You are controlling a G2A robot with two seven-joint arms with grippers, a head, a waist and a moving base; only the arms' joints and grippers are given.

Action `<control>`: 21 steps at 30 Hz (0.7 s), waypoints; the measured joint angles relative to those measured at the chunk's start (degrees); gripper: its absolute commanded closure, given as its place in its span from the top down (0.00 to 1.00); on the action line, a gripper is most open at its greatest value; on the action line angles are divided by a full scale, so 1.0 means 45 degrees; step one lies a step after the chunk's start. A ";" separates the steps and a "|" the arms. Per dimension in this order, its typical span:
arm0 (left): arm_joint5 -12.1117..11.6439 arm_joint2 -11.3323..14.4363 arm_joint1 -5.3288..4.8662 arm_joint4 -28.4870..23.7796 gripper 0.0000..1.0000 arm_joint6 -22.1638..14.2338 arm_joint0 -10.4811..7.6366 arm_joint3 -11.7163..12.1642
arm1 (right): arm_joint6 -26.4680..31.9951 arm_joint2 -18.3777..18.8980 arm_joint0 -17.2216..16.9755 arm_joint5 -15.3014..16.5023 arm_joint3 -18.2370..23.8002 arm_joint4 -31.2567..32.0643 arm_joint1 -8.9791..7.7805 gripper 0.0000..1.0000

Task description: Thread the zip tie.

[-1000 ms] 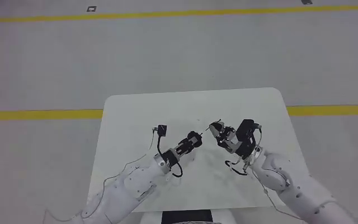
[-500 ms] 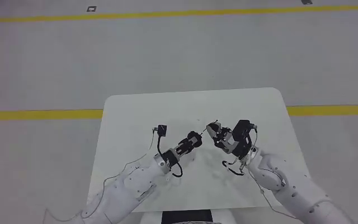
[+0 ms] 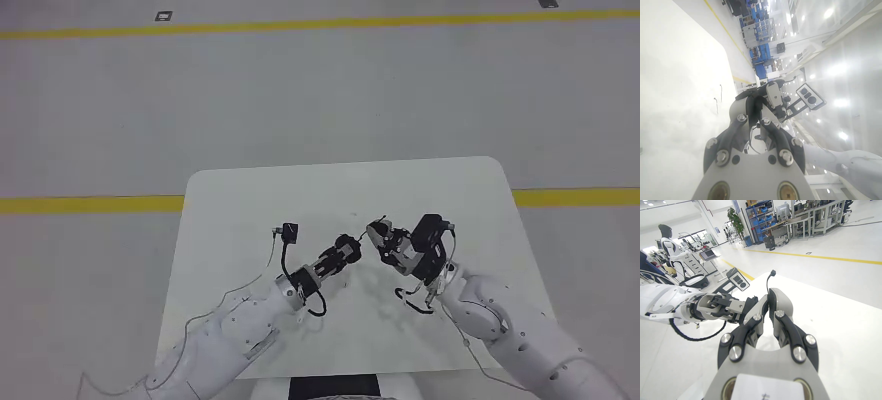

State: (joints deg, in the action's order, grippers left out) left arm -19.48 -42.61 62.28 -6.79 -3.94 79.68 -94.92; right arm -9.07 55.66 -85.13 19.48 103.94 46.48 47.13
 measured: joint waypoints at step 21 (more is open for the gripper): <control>0.0000 0.0000 0.0000 0.0000 0.00 0.0000 0.0000 0.0000 | 0.0272 0.0502 -0.0511 0.0000 0.0571 0.0284 -0.0101 0.00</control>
State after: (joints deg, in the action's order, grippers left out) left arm -19.48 -42.61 62.28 -6.79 -3.94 79.68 -94.92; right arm -7.84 57.92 -87.43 19.48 106.51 47.76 46.67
